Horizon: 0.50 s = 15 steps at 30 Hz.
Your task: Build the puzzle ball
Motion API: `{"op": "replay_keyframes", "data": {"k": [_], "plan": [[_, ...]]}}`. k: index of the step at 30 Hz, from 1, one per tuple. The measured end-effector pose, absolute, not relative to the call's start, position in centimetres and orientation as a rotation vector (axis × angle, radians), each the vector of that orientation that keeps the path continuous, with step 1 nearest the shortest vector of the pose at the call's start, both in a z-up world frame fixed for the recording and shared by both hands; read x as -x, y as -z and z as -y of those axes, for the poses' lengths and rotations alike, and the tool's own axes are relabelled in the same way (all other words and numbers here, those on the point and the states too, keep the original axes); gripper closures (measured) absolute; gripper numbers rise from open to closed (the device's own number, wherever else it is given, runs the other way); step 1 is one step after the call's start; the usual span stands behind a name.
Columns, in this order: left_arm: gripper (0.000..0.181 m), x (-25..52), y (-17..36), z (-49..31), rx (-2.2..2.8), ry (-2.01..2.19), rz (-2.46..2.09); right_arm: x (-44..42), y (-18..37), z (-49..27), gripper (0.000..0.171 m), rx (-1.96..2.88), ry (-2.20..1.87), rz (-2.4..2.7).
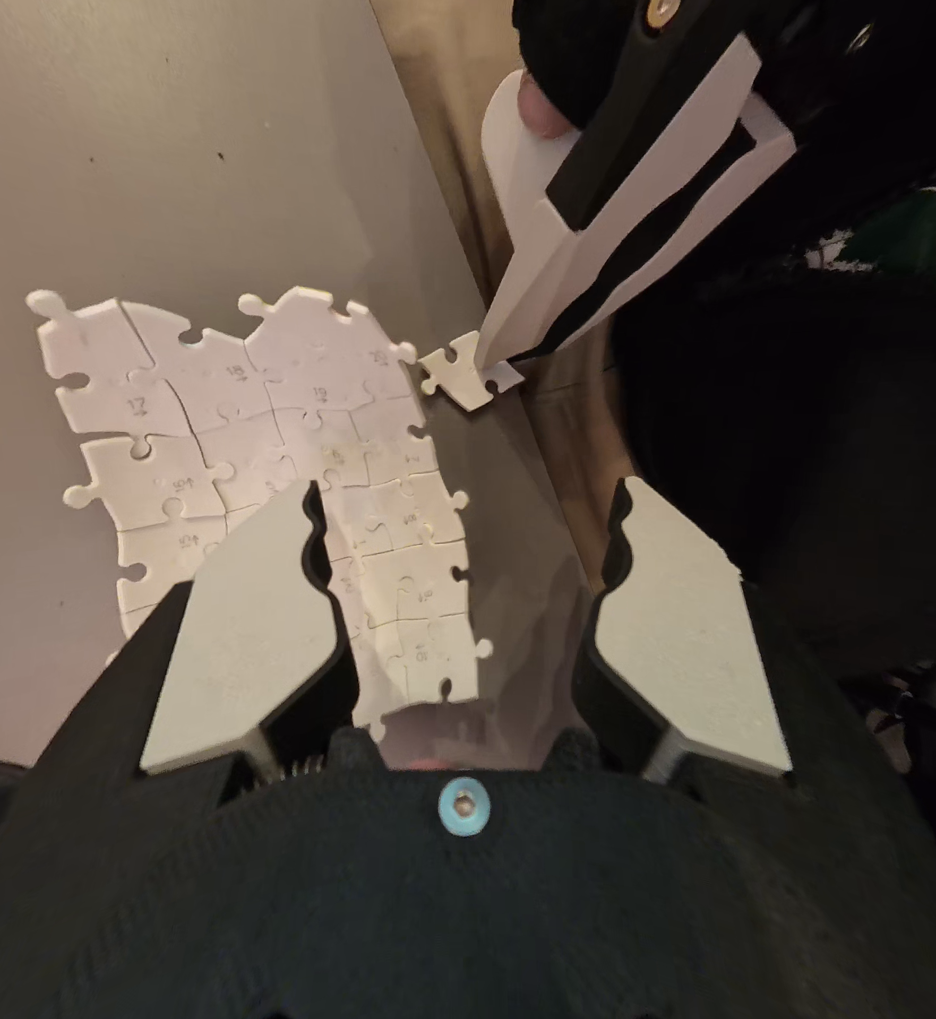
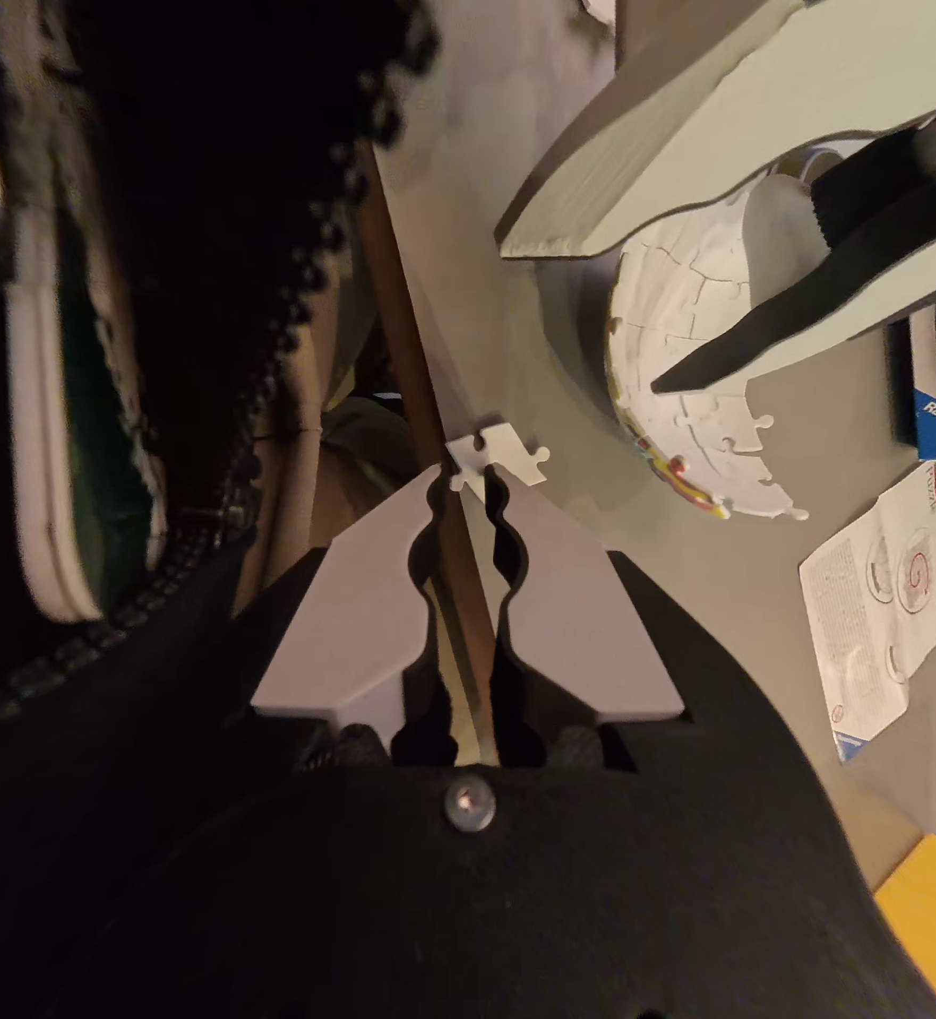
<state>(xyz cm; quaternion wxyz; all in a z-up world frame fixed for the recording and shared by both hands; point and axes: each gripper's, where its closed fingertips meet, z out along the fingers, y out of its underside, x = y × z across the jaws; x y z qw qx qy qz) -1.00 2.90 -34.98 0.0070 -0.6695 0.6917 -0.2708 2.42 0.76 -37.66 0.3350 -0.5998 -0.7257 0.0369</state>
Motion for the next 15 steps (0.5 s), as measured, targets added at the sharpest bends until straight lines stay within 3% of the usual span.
{"op": "replay_keyframes", "data": {"k": [12, 15], "plan": [[0.085, -0.4, 34.0, -2.6, 2.023, 0.891, -2.164, -3.4, 35.2, -1.9, 0.171, 1.584, -0.109, 1.795], [0.093, -0.9, 33.1, -2.7, 1.987, 0.937, -2.164, -3.9, 34.2, -2.4, 0.171, 1.59, -0.14, 1.759]]}}
